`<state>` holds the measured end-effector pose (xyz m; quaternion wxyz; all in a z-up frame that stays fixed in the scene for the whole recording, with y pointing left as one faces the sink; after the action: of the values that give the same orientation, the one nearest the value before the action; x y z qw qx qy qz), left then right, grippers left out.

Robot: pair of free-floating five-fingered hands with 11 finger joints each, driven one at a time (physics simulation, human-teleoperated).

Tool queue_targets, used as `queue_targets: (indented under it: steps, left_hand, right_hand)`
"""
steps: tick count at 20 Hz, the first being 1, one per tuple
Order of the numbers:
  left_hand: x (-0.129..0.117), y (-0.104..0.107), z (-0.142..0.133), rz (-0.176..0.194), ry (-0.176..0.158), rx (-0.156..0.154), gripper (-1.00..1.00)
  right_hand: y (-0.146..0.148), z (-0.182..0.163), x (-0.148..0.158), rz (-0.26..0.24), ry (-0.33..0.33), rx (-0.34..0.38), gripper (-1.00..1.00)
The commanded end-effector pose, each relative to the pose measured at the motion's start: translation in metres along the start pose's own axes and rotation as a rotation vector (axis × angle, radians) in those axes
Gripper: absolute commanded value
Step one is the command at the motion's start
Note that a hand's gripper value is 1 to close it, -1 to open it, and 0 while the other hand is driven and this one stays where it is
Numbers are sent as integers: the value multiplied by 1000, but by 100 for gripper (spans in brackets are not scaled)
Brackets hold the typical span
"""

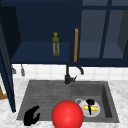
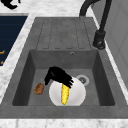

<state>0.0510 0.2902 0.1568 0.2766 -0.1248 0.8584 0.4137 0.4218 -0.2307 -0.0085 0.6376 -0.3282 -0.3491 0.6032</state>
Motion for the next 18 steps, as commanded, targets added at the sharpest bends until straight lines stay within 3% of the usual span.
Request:
queue_targets:
  steps: [1,5,10,18]
  left_hand:
    - [0,0,0,0,0,0,0]
    - [0,0,0,0,0,0,0]
    - [0,0,0,0,0,0,0]
    - [0,0,0,0,0,0,0]
  right_hand:
    - [-1,-19,-2,-30,-11,31,-100]
    - [-5,-43,-2,-28,1,55,-100]
    - [22,-53,-4,-54,0,-29,-100]
    - [33,-84,-5,-40,-2,3,-100]
